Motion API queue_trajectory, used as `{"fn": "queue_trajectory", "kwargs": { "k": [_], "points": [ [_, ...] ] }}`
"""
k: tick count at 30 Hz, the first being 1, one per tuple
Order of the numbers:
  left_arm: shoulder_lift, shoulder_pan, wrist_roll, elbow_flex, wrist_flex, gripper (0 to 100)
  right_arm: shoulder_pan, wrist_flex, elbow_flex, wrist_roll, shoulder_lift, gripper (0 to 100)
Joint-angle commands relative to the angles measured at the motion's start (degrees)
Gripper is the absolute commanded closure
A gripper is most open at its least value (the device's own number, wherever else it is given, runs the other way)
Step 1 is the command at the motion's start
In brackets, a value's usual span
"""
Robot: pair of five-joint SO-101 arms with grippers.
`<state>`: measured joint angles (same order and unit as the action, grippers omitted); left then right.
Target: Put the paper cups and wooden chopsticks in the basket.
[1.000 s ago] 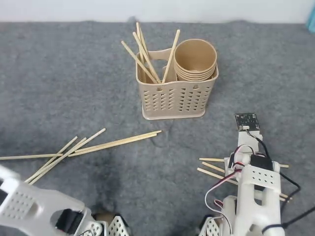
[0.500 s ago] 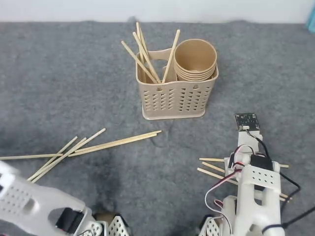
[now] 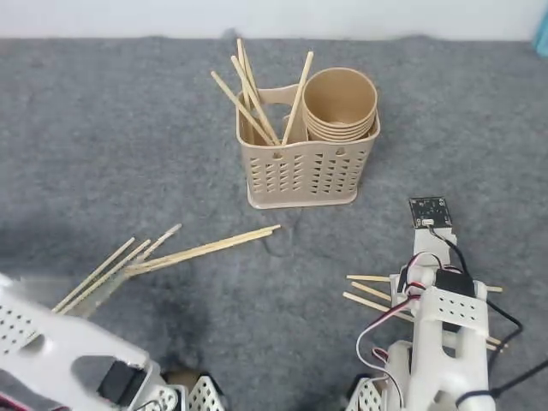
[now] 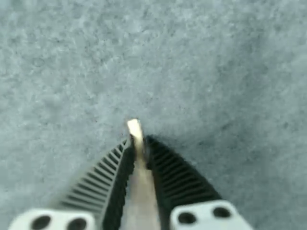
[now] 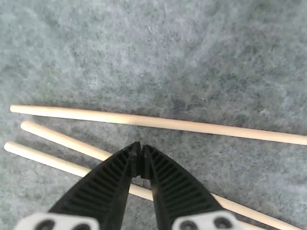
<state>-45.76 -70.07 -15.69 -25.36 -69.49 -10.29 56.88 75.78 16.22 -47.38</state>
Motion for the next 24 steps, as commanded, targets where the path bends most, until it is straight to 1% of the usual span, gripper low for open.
{"fn": "queue_trajectory", "kwargs": {
  "k": [1, 8, 13, 17, 20, 24],
  "points": [
    [0.3, -0.5, -0.5, -5.3, -6.8, 99, 0.7, 0.6, -0.2, 0.8, -1.3, 99.1],
    [0.3, -1.8, -0.4, -19.4, -20.2, 99, 0.7, 0.6, -0.2, 0.8, -1.3, 99.1],
    [0.3, -2.3, 4.6, -30.9, -31.1, 99, 0.7, 0.6, -0.2, 0.8, -1.3, 99.1],
    [1.0, -2.3, 4.7, -34.2, -31.2, 99, 0.7, 0.6, -0.2, 0.8, -1.3, 99.1],
    [3.3, -2.3, 5.3, -32.0, -31.2, 99, 0.7, 0.6, -0.2, 0.8, -1.3, 99.1],
    [10.1, -1.8, 9.6, -25.6, -31.2, 99, 0.7, 0.7, -0.2, 0.8, -1.3, 99.1]
  ]
}}
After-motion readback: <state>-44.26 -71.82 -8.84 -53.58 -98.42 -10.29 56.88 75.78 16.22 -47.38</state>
